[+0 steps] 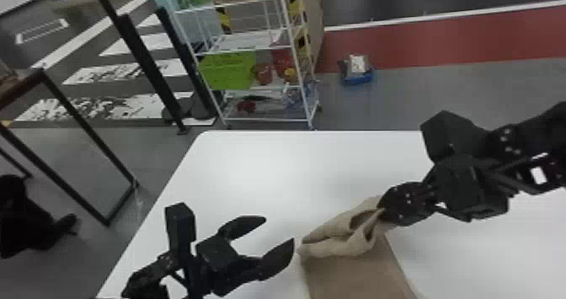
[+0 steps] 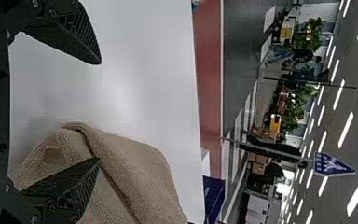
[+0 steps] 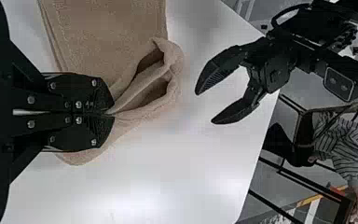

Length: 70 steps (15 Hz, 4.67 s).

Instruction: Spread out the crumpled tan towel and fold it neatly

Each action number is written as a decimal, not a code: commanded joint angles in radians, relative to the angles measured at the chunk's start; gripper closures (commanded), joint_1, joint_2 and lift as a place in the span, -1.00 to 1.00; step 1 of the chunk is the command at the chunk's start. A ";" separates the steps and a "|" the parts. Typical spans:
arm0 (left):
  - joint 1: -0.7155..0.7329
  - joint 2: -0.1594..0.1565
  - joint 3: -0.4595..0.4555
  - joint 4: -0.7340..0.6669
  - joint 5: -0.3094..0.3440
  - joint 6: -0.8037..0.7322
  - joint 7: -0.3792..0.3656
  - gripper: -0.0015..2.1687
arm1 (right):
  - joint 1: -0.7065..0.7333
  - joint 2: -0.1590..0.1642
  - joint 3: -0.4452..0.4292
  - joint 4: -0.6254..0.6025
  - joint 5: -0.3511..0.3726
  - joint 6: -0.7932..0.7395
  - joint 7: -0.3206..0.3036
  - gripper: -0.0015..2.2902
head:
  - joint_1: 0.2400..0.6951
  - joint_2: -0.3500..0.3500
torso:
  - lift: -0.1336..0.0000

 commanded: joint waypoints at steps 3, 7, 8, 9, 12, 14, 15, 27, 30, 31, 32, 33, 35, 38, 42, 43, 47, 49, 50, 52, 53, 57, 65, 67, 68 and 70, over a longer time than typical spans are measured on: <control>0.018 -0.022 0.062 0.011 0.011 -0.019 0.000 -0.85 | -0.005 0.013 -0.008 0.019 -0.002 -0.017 0.006 0.31 | 1.00 1.00 | -0.83; 0.080 -0.034 0.065 0.015 0.020 -0.046 -0.002 -0.85 | 0.052 0.042 -0.054 0.018 0.004 -0.032 0.006 0.31 | 1.00 1.00 | -0.83; 0.089 -0.035 0.052 0.018 0.020 -0.052 -0.003 -0.85 | 0.061 0.043 -0.060 0.018 0.004 -0.032 0.006 0.31 | 1.00 1.00 | -0.83; 0.098 -0.035 0.039 0.018 0.018 -0.052 0.001 -0.85 | 0.068 0.043 -0.066 0.016 0.004 -0.032 0.006 0.31 | 1.00 1.00 | -0.83; 0.107 -0.038 0.005 0.037 0.005 -0.055 0.038 -0.85 | 0.073 0.066 -0.086 0.008 0.001 -0.026 0.006 0.31 | 1.00 1.00 | -0.83; 0.118 -0.046 -0.018 0.032 0.006 -0.080 0.058 -0.85 | 0.073 0.074 -0.086 0.008 0.001 -0.026 0.006 0.31 | 1.00 1.00 | -0.83; 0.122 -0.048 -0.030 0.031 0.006 -0.086 0.069 -0.85 | 0.071 0.079 -0.086 0.008 0.001 -0.026 0.006 0.31 | 1.00 1.00 | -0.83; 0.122 -0.046 -0.187 0.088 -0.176 -0.347 0.270 -0.85 | 0.071 0.089 -0.112 -0.030 -0.043 -0.013 0.006 0.31 | 1.00 0.99 | -0.83; 0.104 -0.038 -0.218 0.120 -0.255 -0.362 0.325 -0.85 | 0.065 0.094 -0.114 -0.030 -0.054 -0.013 0.006 0.31 | 1.00 1.00 | -0.83; 0.095 -0.038 -0.221 0.132 -0.268 -0.362 0.333 -0.85 | 0.065 0.094 -0.114 -0.034 -0.056 -0.013 0.006 0.31 | 1.00 1.00 | -0.83; 0.090 -0.037 -0.221 0.137 -0.278 -0.362 0.339 -0.85 | 0.065 0.092 -0.114 -0.036 -0.056 -0.010 0.006 0.31 | 1.00 1.00 | -0.83; 0.087 -0.037 -0.221 0.137 -0.288 -0.359 0.348 -0.85 | 0.067 0.089 -0.117 -0.038 -0.057 -0.010 0.006 0.31 | 1.00 1.00 | -0.83; 0.078 -0.035 -0.213 0.137 -0.294 -0.353 0.353 -0.85 | 0.073 0.086 -0.135 -0.044 -0.077 -0.010 0.006 0.31 | 1.00 1.00 | -0.83; 0.075 -0.034 -0.198 0.127 -0.294 -0.341 0.349 -0.85 | 0.111 0.059 -0.140 -0.114 -0.091 0.008 0.006 0.31 | 1.00 1.00 | -0.83; 0.075 -0.034 -0.195 0.121 -0.293 -0.341 0.348 -0.85 | 0.200 -0.015 -0.132 -0.243 -0.088 0.023 0.006 0.31 | 1.00 1.00 | -0.83; 0.075 -0.034 -0.195 0.118 -0.293 -0.341 0.346 -0.85 | 0.222 -0.033 -0.123 -0.258 -0.083 0.029 0.006 0.31 | 1.00 1.00 | -0.83; 0.080 -0.034 -0.195 0.104 -0.293 -0.341 0.346 -0.85 | 0.291 -0.059 -0.095 -0.263 -0.040 0.020 0.006 0.31 | 1.00 1.00 | -0.83; 0.087 -0.034 -0.195 0.094 -0.293 -0.341 0.346 -0.85 | 0.303 -0.081 -0.088 -0.286 -0.039 0.023 0.006 0.31 | 1.00 1.00 | -0.83; 0.089 -0.034 -0.195 0.092 -0.293 -0.341 0.346 -0.85 | 0.308 -0.089 -0.085 -0.288 -0.031 0.026 0.006 0.31 | 1.00 1.00 | -0.83; 0.090 -0.034 -0.195 0.092 -0.293 -0.341 0.346 -0.85 | 0.309 -0.092 -0.059 -0.288 -0.007 0.023 0.006 0.31 | 1.00 1.00 | -0.83; 0.092 -0.034 -0.195 0.092 -0.293 -0.341 0.346 -0.85 | 0.311 -0.093 -0.051 -0.288 0.004 0.020 0.006 0.31 | 1.00 1.00 | -0.83; 0.093 -0.032 -0.195 0.097 -0.293 -0.344 0.346 -0.85 | 0.311 -0.104 -0.011 -0.272 0.049 0.014 0.006 0.31 | 1.00 1.00 | -0.83; 0.086 -0.028 -0.188 0.103 -0.293 -0.341 0.339 -0.85 | 0.302 -0.081 0.055 -0.205 0.134 -0.050 0.006 0.31 | 1.00 1.00 | -0.83; 0.078 -0.026 -0.187 0.107 -0.293 -0.335 0.336 -0.85 | 0.283 -0.075 0.020 -0.219 0.110 -0.047 0.006 0.31 | 1.00 1.00 | -0.83; 0.076 -0.026 -0.187 0.109 -0.293 -0.332 0.336 -0.85 | 0.268 -0.069 0.013 -0.222 0.104 -0.047 0.006 0.31 | 1.00 1.00 | -0.83; 0.073 -0.026 -0.185 0.109 -0.293 -0.325 0.331 -0.85 | 0.236 -0.044 -0.011 -0.219 0.088 -0.047 0.006 0.31 | 1.00 1.00 | -0.83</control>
